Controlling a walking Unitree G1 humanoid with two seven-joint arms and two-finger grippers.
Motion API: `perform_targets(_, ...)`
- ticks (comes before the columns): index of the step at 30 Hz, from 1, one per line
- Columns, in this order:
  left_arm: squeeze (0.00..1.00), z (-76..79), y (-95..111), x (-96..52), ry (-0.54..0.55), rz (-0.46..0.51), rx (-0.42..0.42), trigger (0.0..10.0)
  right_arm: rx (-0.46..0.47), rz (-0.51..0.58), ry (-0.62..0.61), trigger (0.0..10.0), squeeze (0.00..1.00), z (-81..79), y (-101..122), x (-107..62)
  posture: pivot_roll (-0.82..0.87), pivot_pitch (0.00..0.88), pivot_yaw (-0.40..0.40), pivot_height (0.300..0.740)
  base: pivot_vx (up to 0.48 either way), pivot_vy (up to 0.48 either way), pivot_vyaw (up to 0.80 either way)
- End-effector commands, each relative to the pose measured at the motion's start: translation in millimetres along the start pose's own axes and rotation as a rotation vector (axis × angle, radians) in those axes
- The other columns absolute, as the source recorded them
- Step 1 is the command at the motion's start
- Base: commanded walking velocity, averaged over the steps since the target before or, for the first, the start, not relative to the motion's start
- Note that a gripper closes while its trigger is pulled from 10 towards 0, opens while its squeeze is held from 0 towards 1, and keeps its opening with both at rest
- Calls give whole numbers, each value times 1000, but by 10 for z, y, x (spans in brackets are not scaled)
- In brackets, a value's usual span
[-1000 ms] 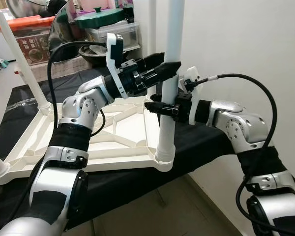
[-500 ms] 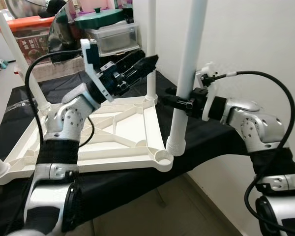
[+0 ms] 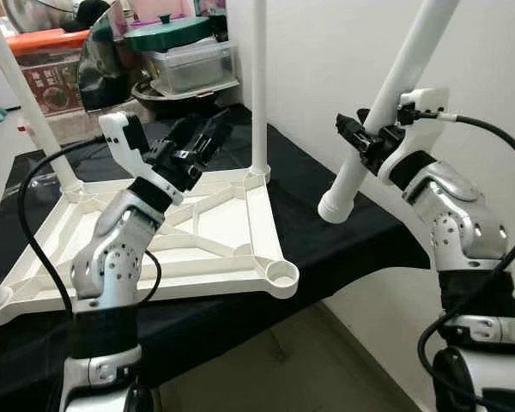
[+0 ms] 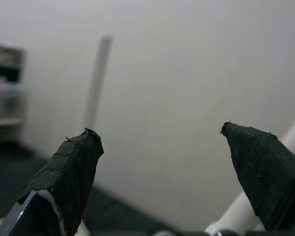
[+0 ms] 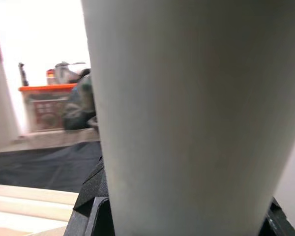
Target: Building children table
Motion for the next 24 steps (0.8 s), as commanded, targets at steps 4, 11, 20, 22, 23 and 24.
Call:
perform_targets(4, 0, 166, -246, -323, 124, -112, 74, 10000, 48, 56, 20, 10000, 0, -244, -81, -138, 13, 0, 7, 740, 0, 0, 0)
perform_targets(11, 0, 259, -447, -499, 185, -193, 103, 10000, 116, 98, 41, 10000, 0, -365, -125, -244, 11, 0, -2, 740, 0, 0, 343)
perform_targets(20, 0, 288, -570, -564, 269, -241, 103, 10000, 168, 118, 44, 10000, 0, -515, -143, -296, 8, 0, -9, 740, 0, 0, 800)
perform_targets(22, 0, 288, -567, -566, 275, -240, 104, 10000, 167, 114, 43, 10000, 0, -523, -152, -298, 8, 0, -9, 740, 0, 0, 800)
perform_targets(23, 0, 290, -567, -570, 283, -239, 110, 10000, 166, 105, 43, 10000, 0, -534, -174, -302, 10, 0, -10, 740, 0, 0, 800)
perform_targets(24, 0, 289, -570, -578, 287, -243, 123, 10000, 164, 96, 47, 10000, 0, -551, -201, -304, 9, 0, -13, 740, 0, 0, 800)
Point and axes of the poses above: a point about 5 cm out from each wrist's last joint towards the gripper, its own x axis pointing out of the wrist towards the gripper, its own y axis along the axis of the wrist's last joint, z = x × y, the point moved 2 cm from there along x, pointing out of the wrist towards the gripper, and after that the axes turned 8 degrees about x, right-handed, at the moved point
